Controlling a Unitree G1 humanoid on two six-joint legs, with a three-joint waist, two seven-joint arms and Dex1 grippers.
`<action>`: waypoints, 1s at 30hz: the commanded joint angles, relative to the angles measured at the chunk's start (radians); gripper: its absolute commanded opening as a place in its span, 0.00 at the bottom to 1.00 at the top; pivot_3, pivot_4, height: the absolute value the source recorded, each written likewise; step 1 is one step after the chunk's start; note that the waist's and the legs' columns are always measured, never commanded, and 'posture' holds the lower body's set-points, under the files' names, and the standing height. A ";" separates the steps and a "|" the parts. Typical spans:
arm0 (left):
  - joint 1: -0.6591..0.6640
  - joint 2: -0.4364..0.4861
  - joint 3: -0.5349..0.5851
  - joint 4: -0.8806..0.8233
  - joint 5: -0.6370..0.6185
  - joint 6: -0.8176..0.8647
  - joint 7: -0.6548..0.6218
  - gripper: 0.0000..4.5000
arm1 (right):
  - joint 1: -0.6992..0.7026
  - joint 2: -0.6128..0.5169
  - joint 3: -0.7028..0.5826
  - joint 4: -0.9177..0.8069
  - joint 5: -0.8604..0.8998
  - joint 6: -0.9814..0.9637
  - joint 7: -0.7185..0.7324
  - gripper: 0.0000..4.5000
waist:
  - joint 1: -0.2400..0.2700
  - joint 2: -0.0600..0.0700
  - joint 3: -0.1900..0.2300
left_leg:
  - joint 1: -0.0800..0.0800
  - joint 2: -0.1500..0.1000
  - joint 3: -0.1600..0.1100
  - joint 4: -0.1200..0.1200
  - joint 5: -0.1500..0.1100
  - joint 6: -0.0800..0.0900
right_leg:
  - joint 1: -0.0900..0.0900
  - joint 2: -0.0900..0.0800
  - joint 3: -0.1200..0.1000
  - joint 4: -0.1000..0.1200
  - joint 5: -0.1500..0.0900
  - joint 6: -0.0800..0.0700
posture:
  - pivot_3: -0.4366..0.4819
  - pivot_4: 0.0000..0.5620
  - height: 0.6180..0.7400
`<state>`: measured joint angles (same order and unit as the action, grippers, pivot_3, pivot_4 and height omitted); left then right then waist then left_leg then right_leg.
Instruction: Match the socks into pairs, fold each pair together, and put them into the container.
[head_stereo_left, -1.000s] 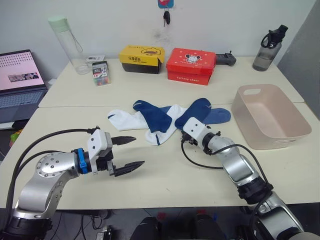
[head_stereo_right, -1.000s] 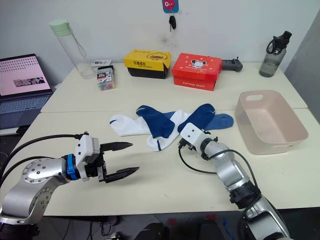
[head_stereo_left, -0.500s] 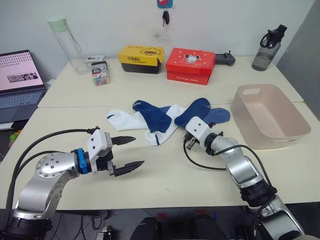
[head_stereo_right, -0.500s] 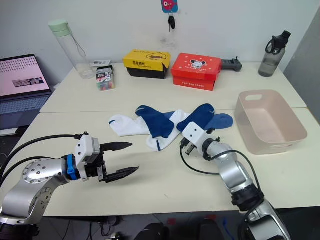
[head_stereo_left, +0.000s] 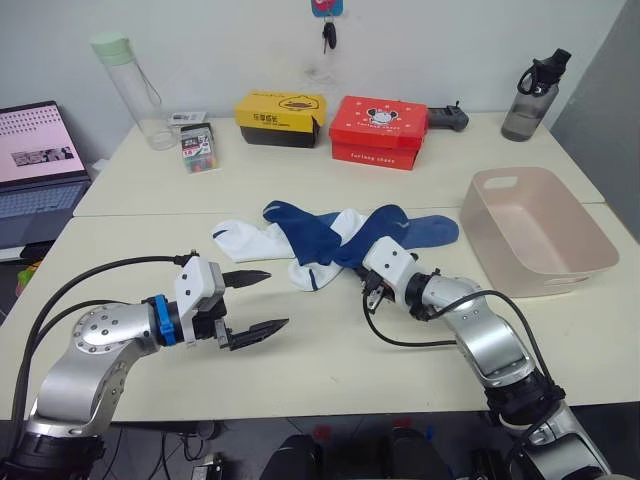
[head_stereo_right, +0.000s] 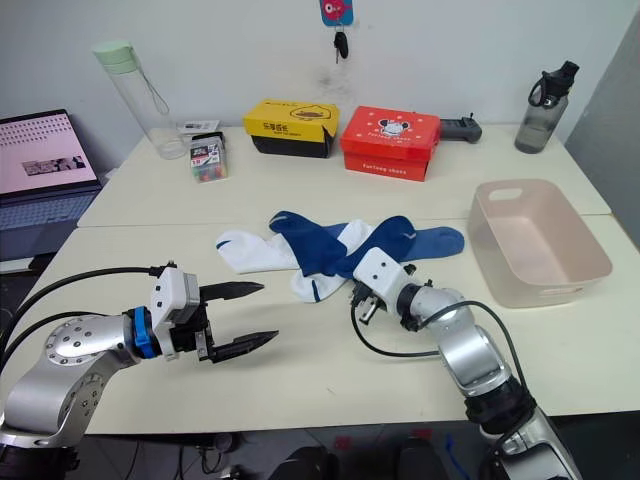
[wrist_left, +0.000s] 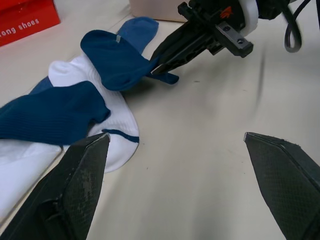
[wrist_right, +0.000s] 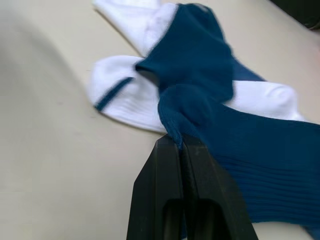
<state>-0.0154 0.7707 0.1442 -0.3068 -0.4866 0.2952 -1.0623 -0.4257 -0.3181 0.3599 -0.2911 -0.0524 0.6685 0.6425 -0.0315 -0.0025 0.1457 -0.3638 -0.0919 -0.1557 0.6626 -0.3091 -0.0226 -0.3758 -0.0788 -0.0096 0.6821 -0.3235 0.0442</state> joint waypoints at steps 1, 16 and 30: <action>0.060 0.022 0.058 0.022 0.007 -0.038 -0.018 1.00 | -0.047 0.030 0.019 -0.050 0.081 0.071 0.065 0.01 | -0.003 0.000 0.000 | 0.000 0.000 0.000 0.000 0.000 0.000 | 0.000 0.000 0.000 0.000 0.000 0.000 | 0.48 0.27 0.88; 0.311 0.027 0.212 -0.040 -0.019 -0.014 0.005 1.00 | -0.219 0.297 0.149 0.247 0.162 0.065 0.078 0.05 | -0.001 0.000 0.000 | 0.000 0.000 -0.002 0.000 0.000 0.000 | -0.008 0.001 0.001 0.000 0.001 -0.002 | 0.48 0.27 0.88; 0.239 -0.056 0.208 -0.102 -0.159 0.297 0.246 1.00 | -0.127 -0.007 -0.010 -0.118 0.264 0.114 0.182 1.00 | 0.002 0.000 0.000 | -0.001 -0.001 -0.003 -0.001 0.000 0.000 | -0.008 0.001 0.001 0.000 0.001 -0.002 | 0.48 0.27 0.88</action>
<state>0.2319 0.7340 0.3228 -0.3678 -0.5825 0.5208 -0.8733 -0.5735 -0.2850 0.3871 -0.3001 0.1833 0.7982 0.7916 -0.0290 -0.0028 0.1457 -0.3650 -0.0925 -0.1583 0.6618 -0.3093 -0.0229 -0.3840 -0.0779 -0.0090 0.6816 -0.3221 0.0424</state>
